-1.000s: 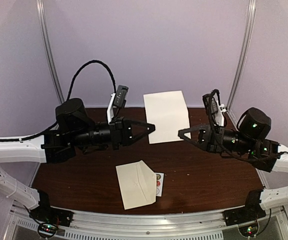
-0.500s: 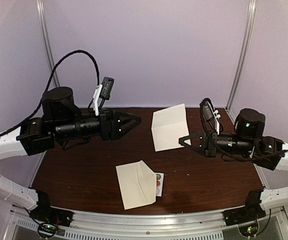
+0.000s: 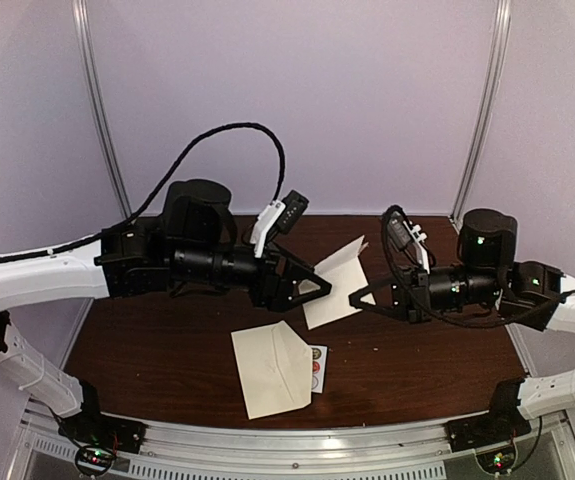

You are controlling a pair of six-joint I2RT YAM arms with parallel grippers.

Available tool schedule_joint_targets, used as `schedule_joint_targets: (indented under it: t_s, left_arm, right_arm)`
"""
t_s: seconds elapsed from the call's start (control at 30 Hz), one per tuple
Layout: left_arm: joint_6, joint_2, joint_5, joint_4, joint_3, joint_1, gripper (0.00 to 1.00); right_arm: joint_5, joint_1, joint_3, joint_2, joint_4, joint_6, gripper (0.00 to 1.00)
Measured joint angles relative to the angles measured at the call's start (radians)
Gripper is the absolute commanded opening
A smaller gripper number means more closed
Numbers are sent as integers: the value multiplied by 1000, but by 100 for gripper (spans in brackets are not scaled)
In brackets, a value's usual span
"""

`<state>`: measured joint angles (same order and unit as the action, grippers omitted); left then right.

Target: Place the letter into the envelope and seal it

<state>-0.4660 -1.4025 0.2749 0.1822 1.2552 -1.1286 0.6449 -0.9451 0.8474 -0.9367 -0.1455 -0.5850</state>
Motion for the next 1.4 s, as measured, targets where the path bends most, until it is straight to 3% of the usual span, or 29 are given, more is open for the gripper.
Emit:
schedule_joint_targets:
  t_s: [0.17,1.03,1.4]
  left_arm:
    - [9,-16,40,11,0,-14,64]
    - [58,-42,135,60,26,-18,72]
    - [77,-85,219,61,46,-18,33]
  right_arm:
    - [33,0,11,-8,-5,18,0]
    - [167,-2,61,-92,-105,113,0]
    - [166,-3,74,-92,-162,161,0]
